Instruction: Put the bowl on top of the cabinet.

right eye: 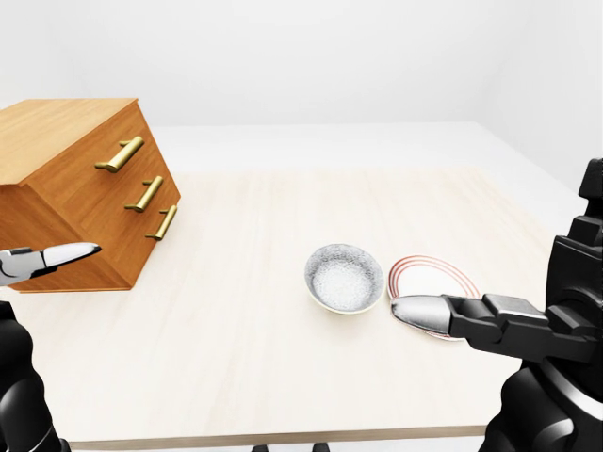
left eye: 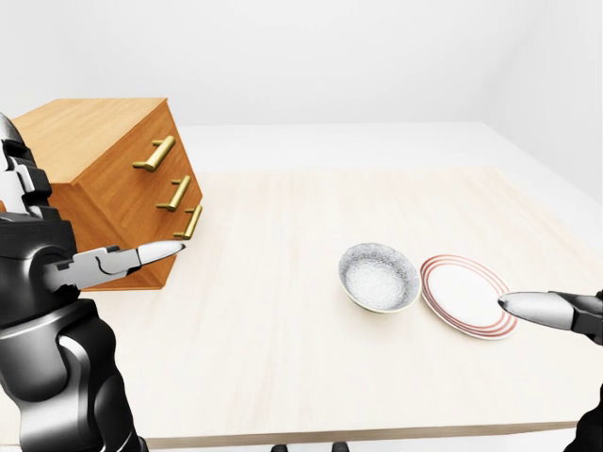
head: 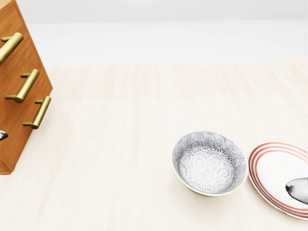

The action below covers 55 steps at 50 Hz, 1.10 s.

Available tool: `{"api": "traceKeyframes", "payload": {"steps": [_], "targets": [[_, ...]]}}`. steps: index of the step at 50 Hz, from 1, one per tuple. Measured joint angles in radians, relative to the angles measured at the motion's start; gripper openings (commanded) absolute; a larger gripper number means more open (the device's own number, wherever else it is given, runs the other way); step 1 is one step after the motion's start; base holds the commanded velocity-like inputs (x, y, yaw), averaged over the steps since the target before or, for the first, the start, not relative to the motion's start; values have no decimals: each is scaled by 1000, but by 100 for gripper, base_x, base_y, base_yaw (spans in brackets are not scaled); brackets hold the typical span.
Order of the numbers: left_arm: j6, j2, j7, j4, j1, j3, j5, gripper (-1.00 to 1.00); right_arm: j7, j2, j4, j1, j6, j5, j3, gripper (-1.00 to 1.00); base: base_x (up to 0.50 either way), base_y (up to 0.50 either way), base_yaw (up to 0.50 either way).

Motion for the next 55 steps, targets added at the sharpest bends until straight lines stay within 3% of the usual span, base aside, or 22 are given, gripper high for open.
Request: {"api": "traceKeyframes", "payload": {"steps": [55], "targets": [[0,-2,-1,-1,0,-3,5,100,5,5,7,3,0,-3,2,100,0,23,0]]}}
